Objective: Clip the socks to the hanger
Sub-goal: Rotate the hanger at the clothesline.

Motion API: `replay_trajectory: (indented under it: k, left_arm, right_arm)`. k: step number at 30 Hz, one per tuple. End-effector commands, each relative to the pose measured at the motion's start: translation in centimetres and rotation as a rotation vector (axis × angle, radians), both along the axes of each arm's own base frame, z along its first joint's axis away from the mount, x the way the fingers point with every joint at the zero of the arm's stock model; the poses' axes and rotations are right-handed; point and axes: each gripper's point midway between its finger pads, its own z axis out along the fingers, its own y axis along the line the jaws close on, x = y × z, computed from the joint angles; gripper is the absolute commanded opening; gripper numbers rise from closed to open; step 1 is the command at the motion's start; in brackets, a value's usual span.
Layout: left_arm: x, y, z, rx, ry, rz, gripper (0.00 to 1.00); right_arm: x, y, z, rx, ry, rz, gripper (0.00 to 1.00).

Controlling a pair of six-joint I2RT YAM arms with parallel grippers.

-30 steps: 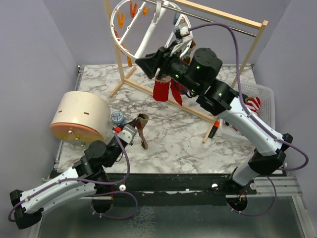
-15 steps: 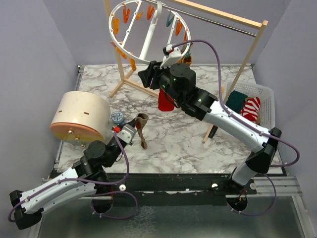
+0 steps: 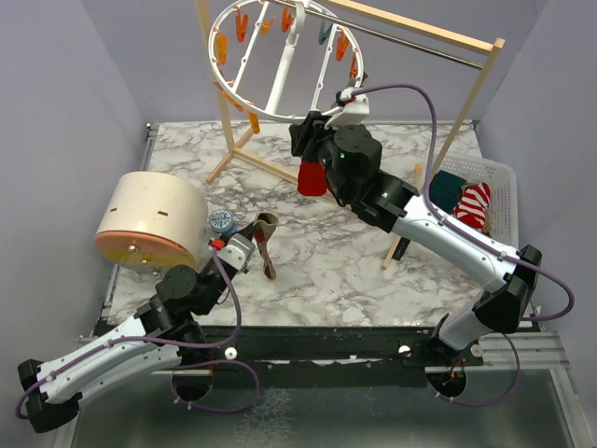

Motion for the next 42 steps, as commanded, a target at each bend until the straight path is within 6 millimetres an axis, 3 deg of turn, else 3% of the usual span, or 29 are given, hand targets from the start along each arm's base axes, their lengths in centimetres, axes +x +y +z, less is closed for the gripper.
replay_trajectory:
  k: [1, 12, 18, 22, 27, 32, 35, 39, 42]
  left_arm:
    - [0.1, 0.4, 0.4, -0.012, -0.005, 0.017, 0.0]
    - [0.1, 0.2, 0.2, -0.01, 0.006, 0.011, 0.0]
    - [0.5, -0.3, 0.3, 0.001, 0.003, 0.014, 0.0]
    - [1.2, -0.1, 1.7, -0.008, -0.02, 0.057, 0.0]
    - [3.3, 1.1, 4.4, -0.013, -0.044, 0.226, 0.0]
    - [5.6, 2.0, 6.6, -0.021, -0.056, 0.359, 0.0]
    - [7.7, 2.9, 7.9, -0.069, -0.046, 0.404, 0.0]
    - [10.7, 4.1, 8.6, -0.135, 0.002, 0.427, 0.0]
    - [12.2, 3.8, 9.0, -0.159, 0.02, 0.415, 0.0]
  right_arm:
    - [0.5, -3.3, 2.1, 0.053, -0.046, -0.102, 0.53]
    - [2.4, -6.7, 1.1, 0.035, -0.014, -0.152, 0.54]
    - [2.3, -8.6, 0.6, 0.032, -0.007, -0.167, 0.54]
    - [1.4, -9.2, 1.2, 0.025, -0.015, -0.142, 0.54]
    - [-0.9, -8.6, 3.0, 0.014, -0.049, -0.009, 0.55]
    - [-3.4, -6.3, 4.3, -0.011, -0.057, 0.192, 0.55]
    - [-3.8, -5.2, 4.4, -0.021, -0.032, 0.254, 0.55]
    - [-4.1, -5.2, 4.2, -0.022, -0.029, 0.264, 0.55]
    - [-4.5, -5.1, 4.1, -0.023, -0.024, 0.283, 0.55]
